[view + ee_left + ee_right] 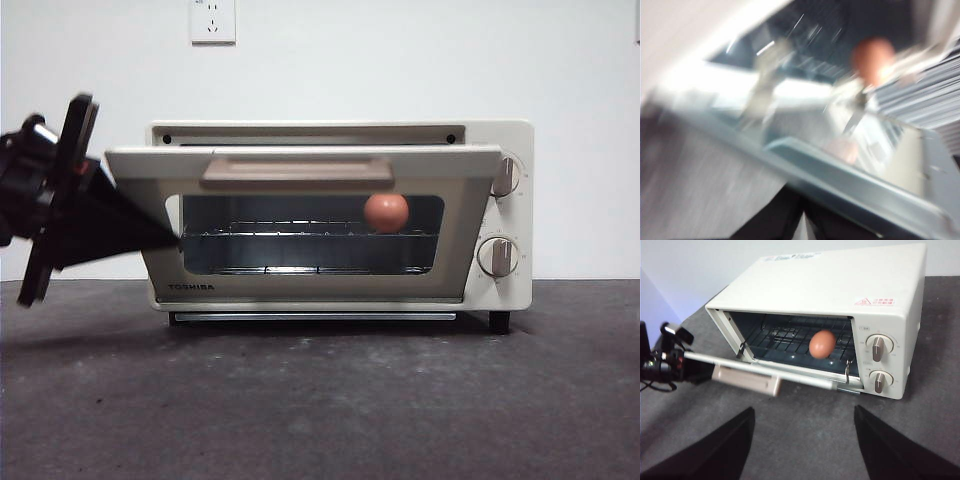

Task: Eggoven

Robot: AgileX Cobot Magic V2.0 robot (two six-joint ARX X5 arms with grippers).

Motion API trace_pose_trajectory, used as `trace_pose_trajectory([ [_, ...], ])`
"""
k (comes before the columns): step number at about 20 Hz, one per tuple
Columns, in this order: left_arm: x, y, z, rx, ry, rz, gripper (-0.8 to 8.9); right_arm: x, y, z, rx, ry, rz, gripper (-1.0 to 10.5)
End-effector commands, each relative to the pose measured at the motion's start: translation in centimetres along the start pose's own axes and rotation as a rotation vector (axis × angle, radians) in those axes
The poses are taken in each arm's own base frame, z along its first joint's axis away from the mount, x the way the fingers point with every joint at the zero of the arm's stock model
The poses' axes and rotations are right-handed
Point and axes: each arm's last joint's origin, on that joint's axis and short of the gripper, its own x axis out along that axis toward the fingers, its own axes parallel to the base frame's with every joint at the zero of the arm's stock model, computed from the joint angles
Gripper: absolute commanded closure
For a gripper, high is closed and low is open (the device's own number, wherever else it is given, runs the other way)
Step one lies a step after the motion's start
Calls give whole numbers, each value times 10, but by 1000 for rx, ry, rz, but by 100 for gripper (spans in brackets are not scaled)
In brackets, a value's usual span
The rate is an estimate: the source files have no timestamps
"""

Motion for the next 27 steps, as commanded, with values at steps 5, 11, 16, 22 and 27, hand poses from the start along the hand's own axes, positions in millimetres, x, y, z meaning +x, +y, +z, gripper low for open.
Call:
trace_pose_trajectory([
  [5,1,-8,18,11,-163,0,807,-1,1,0,9,22,-2,629],
  [11,-1,-12,22,27,-191,-12,807,-1,1,0,9,24,-3,629],
  [16,-4,-22,23,39,-191,-18,806,-1,1,0,9,25,-3,629],
  [22,-20,-50,24,100,-197,30,806,-1,1,0,8,25,-3,639],
  [27,-41,-82,11,186,-188,166,806,-1,0,-1,6,26,-3,660],
])
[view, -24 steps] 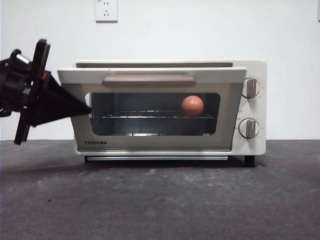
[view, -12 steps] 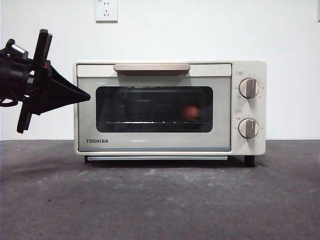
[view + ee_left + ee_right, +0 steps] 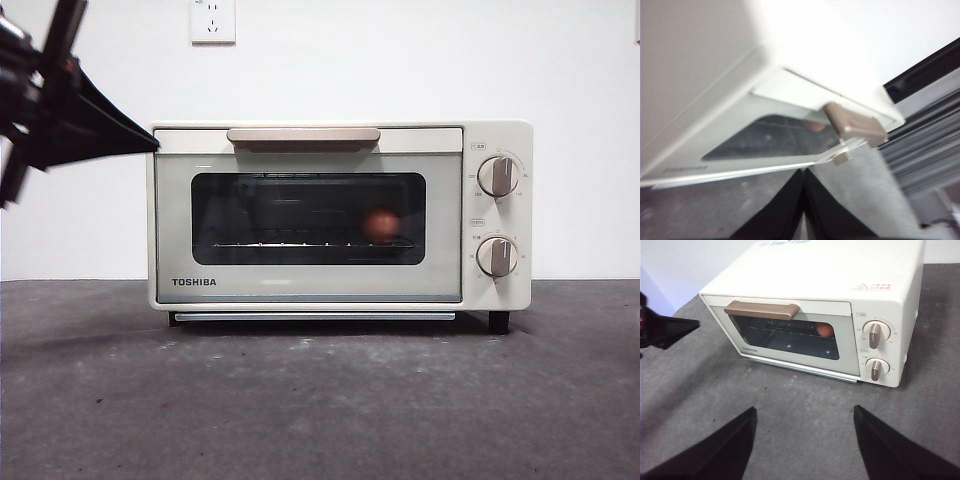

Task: Eggoven

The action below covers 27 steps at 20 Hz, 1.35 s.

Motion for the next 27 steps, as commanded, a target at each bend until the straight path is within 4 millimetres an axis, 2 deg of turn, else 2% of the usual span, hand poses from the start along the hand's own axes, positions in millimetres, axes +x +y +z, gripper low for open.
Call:
trace_pose_trajectory([
  [1,-14,-17,-2,126,10,59,806,-1,2,3,3,-11,11,660],
  [4,-33,-35,-7,195,-6,123,806,0,2,3,-20,-17,12,689],
  [10,-71,-67,-14,277,-82,181,806,4,2,2,-81,-32,20,844],
  [13,-89,-78,-17,322,-114,226,806,12,3,-3,-92,-29,83,946],
  [15,-98,-85,-19,354,-121,250,806,18,3,-8,-105,-25,152,943],
  [21,-116,-96,-25,393,-125,258,806,33,2,-19,-110,-45,192,943],
  [27,-120,-99,-27,399,-136,253,806,33,0,-19,-107,-63,133,943],
])
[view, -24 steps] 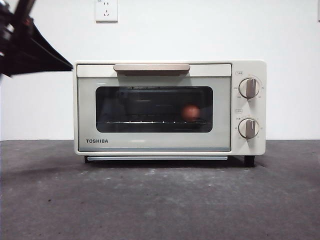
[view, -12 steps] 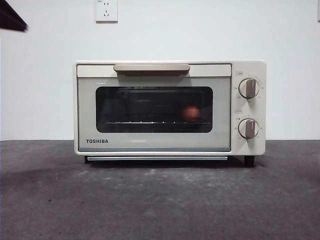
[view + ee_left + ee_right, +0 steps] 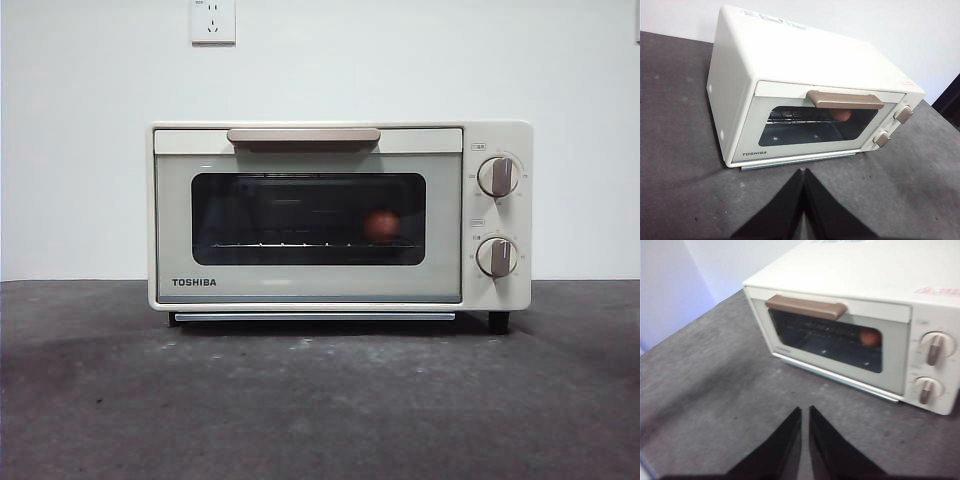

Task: Eggoven

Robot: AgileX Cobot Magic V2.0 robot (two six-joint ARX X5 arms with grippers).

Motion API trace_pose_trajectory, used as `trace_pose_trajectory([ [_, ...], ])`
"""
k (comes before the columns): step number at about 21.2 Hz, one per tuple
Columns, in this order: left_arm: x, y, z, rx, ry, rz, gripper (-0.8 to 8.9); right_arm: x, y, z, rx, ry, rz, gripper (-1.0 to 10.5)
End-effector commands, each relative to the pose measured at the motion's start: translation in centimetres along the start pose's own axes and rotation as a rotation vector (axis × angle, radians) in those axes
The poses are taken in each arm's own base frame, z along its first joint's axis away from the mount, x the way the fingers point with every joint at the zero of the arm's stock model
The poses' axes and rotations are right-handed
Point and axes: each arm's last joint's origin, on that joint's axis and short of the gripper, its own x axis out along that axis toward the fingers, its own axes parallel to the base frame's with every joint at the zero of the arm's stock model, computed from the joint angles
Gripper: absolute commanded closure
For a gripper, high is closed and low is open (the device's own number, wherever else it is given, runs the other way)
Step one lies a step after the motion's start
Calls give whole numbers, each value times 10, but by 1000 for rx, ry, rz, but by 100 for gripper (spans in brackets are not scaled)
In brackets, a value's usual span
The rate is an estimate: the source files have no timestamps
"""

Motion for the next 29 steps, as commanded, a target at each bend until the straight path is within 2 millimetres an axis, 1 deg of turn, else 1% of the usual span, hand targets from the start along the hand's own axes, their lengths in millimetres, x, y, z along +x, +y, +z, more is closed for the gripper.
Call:
trace_pose_trajectory([
  [1,-1,-2,4,23,-18,-3,806,-1,0,3,-18,-26,-30,943],
  [5,-1,-2,4,23,-18,-2,806,-4,-1,4,-17,-57,-95,943],
  [17,-1,-2,4,23,-18,-2,806,-4,-1,4,-17,-57,-98,943],
  [18,-1,-2,5,41,-21,-3,806,-4,-1,4,-17,-57,-98,943],
  [22,-2,-2,5,230,-28,7,806,-4,-1,4,-17,-57,-98,943],
  [24,-5,0,6,313,-58,87,806,-4,-1,4,-17,-58,-97,943],
  [26,-7,4,6,352,-93,168,806,-4,-1,4,-17,-58,-97,943],
  [29,-9,12,0,397,-163,249,806,-4,-1,4,-17,-57,-98,943],
])
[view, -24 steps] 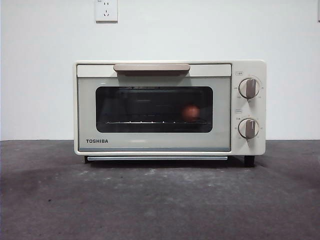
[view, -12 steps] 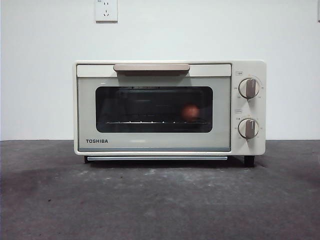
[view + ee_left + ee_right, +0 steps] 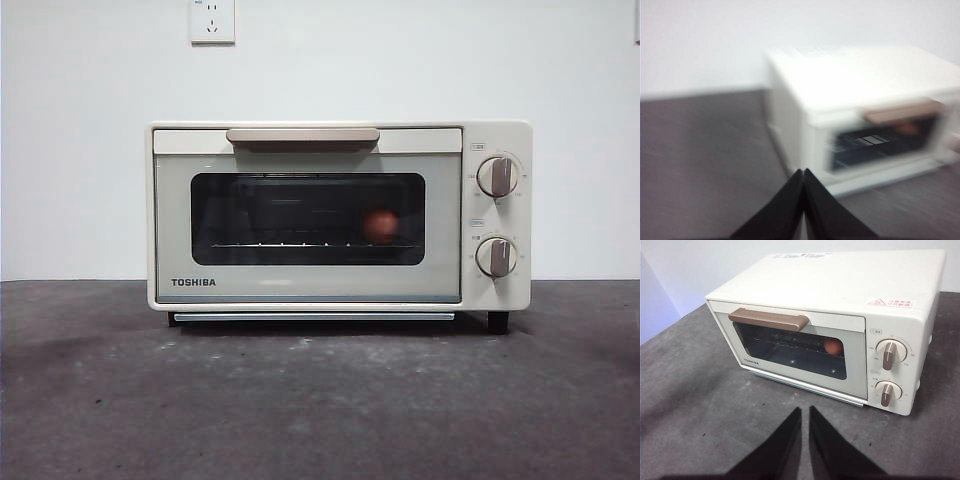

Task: Eggoven

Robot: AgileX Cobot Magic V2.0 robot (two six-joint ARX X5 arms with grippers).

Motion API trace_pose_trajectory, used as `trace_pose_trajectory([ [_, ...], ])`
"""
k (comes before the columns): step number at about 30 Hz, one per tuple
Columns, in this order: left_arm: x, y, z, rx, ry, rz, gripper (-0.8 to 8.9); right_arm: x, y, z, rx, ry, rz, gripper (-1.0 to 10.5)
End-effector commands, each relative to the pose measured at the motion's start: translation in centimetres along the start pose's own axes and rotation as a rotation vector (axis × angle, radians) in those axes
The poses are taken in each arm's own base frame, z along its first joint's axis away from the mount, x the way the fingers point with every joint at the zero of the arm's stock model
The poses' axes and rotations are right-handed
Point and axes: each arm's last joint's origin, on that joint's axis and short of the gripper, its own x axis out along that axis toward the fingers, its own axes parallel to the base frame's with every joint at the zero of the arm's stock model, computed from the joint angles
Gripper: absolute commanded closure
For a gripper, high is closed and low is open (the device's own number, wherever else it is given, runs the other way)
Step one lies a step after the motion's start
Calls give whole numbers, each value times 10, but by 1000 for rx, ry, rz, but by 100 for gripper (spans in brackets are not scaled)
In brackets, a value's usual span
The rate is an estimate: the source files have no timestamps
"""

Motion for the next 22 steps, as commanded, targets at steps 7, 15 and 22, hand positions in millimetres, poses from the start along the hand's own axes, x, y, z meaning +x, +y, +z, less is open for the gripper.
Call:
trace_pose_trajectory([
  [7,-4,8,-51,139,-196,137,806,-1,1,3,-16,-15,8,943],
  [15,-1,12,-107,120,-152,200,806,-1,1,3,-16,-15,8,943],
  [22,8,16,-137,56,-63,208,806,-1,1,3,-16,-15,8,943],
])
